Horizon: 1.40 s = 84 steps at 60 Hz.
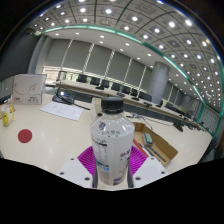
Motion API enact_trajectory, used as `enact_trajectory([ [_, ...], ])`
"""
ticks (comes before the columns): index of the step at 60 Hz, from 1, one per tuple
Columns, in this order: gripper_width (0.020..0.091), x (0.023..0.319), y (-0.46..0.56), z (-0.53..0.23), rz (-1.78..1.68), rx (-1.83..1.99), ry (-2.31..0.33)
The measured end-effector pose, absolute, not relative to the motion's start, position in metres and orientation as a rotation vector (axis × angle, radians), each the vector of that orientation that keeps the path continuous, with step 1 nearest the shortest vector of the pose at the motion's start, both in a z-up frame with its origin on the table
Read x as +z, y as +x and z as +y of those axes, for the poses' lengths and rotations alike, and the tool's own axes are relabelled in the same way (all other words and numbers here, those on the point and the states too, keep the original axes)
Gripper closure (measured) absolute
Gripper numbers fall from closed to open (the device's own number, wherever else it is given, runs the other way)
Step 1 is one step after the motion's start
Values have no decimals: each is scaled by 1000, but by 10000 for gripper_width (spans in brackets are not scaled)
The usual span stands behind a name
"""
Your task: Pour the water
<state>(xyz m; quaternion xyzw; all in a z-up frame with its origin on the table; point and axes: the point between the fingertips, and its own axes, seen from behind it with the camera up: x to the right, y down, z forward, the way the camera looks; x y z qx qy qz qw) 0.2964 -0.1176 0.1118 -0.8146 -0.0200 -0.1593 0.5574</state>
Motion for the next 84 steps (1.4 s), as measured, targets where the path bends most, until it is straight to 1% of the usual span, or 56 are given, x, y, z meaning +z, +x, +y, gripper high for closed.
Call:
enact_trajectory([
  [3,707,130,284,-111,-84,-427,-1906],
  [9,705,176,245,-99,-181,-549,-1861],
  [15,708,220,185,-78,-311,-665,-1797],
  [19,708,242,142,-68,-411,-756,-1748],
  [23,710,256,95,-54,-519,-844,-1697],
  [26,710,263,57,-44,-621,-913,-1651],
  [27,710,260,43,-33,-656,-936,-1629],
  [29,709,268,17,-33,-740,-992,-1587],
  [34,707,262,-44,-22,-950,-1105,-1468],
  [35,709,253,-57,-15,-991,-1124,-1439],
  [39,709,242,-96,-12,-1151,-1206,-1334],
  [43,705,224,-127,-8,-1290,-1267,-1240],
  [45,707,210,-138,-2,-1351,-1298,-1200],
  [50,710,187,-161,1,-1490,-1379,-1096],
  [55,706,169,-173,4,-1610,-1454,-983],
  [60,708,155,-174,5,-1681,-1494,-925],
  [67,708,152,-174,6,-1688,-1505,-929],
  [73,706,158,-173,5,-1651,-1461,-980],
  [77,707,163,-171,3,-1588,-1383,-1064],
  [84,705,172,-162,-5,-1410,-1159,-1291],
])
